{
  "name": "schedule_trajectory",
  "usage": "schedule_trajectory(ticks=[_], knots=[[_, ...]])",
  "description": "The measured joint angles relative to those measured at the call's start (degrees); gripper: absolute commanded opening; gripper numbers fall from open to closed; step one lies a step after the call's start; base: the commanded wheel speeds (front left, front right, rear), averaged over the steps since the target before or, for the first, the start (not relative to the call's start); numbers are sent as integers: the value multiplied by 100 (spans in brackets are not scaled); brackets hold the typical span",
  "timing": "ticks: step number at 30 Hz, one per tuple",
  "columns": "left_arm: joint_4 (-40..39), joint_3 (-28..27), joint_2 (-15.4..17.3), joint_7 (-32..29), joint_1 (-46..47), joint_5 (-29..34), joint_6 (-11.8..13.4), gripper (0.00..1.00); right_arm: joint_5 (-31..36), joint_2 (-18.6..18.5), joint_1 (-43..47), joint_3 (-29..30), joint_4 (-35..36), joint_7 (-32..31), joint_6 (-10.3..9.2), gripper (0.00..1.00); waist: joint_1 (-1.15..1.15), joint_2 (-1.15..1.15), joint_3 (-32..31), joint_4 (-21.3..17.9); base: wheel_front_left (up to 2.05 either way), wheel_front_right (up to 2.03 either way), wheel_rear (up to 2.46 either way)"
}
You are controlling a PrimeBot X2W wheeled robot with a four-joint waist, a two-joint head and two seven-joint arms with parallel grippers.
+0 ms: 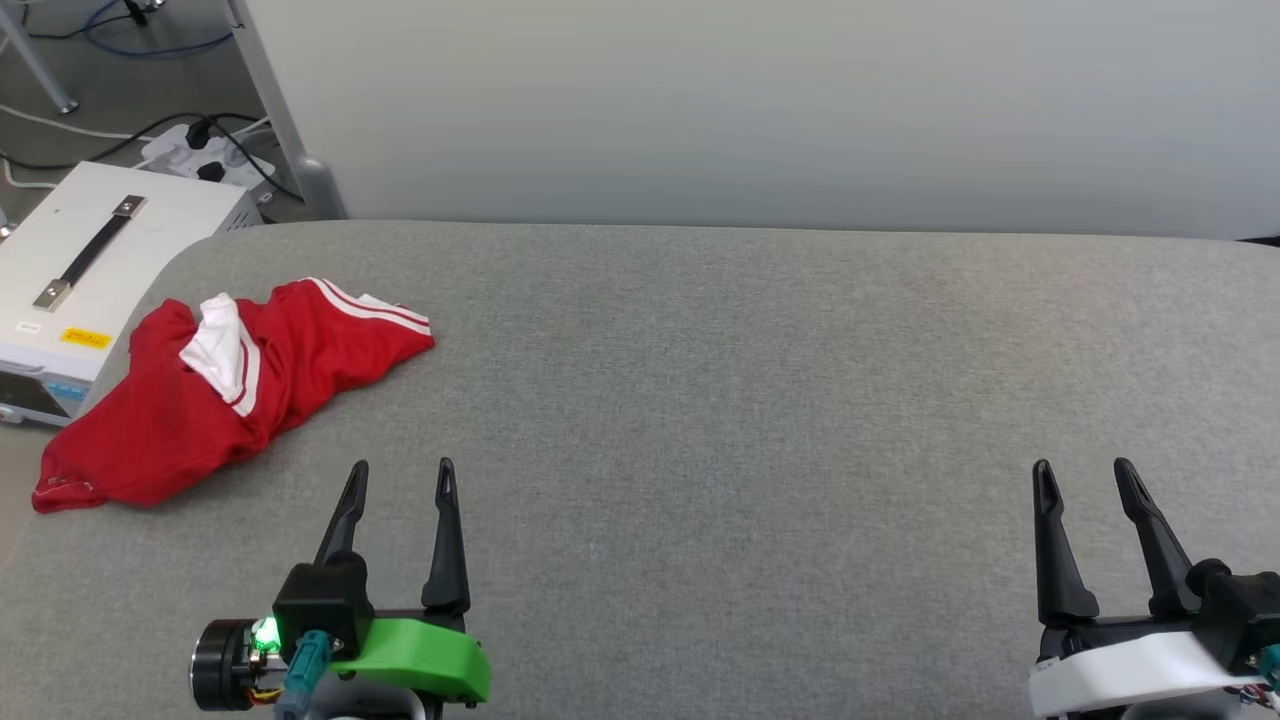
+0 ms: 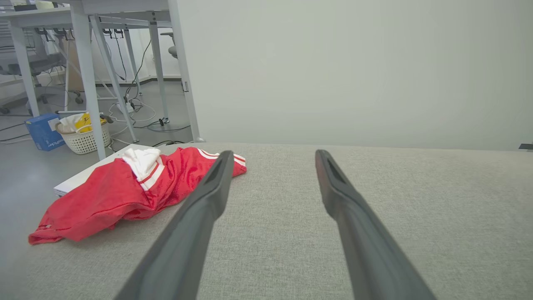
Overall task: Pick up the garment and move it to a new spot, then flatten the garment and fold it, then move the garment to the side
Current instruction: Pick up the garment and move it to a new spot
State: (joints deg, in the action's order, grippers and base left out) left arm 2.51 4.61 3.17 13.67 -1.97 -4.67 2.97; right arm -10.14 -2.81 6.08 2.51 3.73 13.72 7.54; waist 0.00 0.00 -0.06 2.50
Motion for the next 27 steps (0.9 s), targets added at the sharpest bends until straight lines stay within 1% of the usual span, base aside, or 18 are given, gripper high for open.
schedule_trajectory(ticks=[10,14,15,27], knots=[[38,-141,-1,99,9,-98,57,100,-24,1,16,-47,12,76,0,100,0,0,87,486,0,0,0],[47,-187,-1,99,10,-116,65,100,-23,1,20,-65,14,76,0,100,0,0,121,745,0,0,0],[54,-224,-2,99,11,-138,80,100,-22,1,21,-69,15,76,0,100,0,0,137,884,0,0,0],[98,-355,-2,99,27,-234,90,100,-5,3,19,-100,27,76,0,100,0,0,232,1680,0,0,0]])
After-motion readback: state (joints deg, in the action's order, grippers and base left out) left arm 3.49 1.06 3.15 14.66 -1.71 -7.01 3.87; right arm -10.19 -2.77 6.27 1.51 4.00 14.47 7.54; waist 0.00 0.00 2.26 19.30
